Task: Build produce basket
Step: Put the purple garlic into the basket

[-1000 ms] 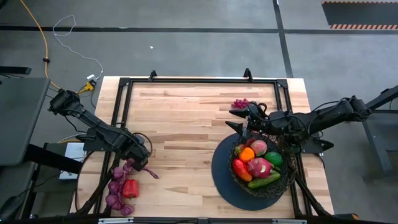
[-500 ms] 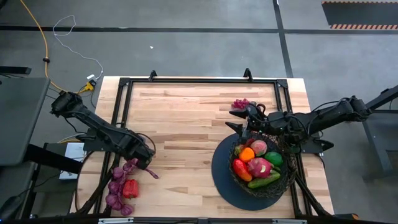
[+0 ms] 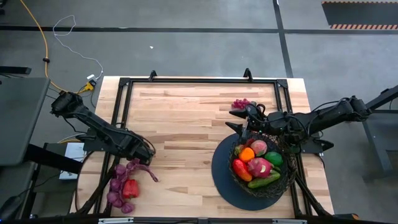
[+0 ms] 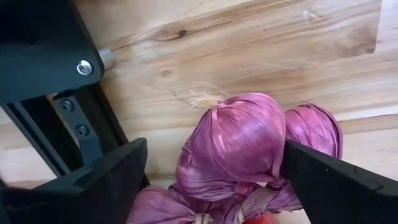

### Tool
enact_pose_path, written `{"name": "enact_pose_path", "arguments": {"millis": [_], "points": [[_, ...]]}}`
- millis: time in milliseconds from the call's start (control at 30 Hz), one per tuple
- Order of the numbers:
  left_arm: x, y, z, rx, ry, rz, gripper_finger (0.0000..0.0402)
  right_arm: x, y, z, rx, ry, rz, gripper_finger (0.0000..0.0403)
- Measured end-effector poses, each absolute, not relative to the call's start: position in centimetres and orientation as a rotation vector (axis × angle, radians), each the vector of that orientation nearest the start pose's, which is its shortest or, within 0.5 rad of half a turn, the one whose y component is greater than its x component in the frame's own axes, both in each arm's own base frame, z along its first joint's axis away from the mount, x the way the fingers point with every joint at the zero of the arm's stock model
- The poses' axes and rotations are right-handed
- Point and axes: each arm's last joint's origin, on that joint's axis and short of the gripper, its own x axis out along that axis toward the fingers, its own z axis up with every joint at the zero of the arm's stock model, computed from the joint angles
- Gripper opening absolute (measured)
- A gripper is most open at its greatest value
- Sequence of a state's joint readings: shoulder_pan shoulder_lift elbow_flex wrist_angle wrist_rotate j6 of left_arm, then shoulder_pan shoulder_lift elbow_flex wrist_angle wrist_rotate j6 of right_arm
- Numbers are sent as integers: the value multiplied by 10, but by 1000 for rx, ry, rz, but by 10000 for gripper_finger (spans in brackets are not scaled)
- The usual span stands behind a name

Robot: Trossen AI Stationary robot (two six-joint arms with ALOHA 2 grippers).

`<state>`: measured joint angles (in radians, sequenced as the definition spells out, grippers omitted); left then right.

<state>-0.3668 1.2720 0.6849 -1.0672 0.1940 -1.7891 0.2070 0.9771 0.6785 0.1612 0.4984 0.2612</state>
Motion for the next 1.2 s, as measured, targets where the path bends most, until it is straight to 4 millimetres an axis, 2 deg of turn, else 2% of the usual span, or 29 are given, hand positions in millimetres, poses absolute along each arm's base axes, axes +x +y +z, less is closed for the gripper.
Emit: {"name": "enact_pose_path", "arguments": {"millis": [233, 800, 967, 1200], "points": [[158, -67, 174, -1176, 1477, 1151, 340, 215, 31, 295, 190, 94, -306, 252], [164, -67, 175, -1226, 1345, 1185, 197, 215, 31, 295, 176, 96, -305, 252], [169, -62, 186, -1216, 1261, 1141, 184, 215, 31, 295, 176, 96, -305, 252], [177, -46, 227, -1164, 1045, 967, 183, 215, 31, 296, 173, 89, -303, 252]]}}
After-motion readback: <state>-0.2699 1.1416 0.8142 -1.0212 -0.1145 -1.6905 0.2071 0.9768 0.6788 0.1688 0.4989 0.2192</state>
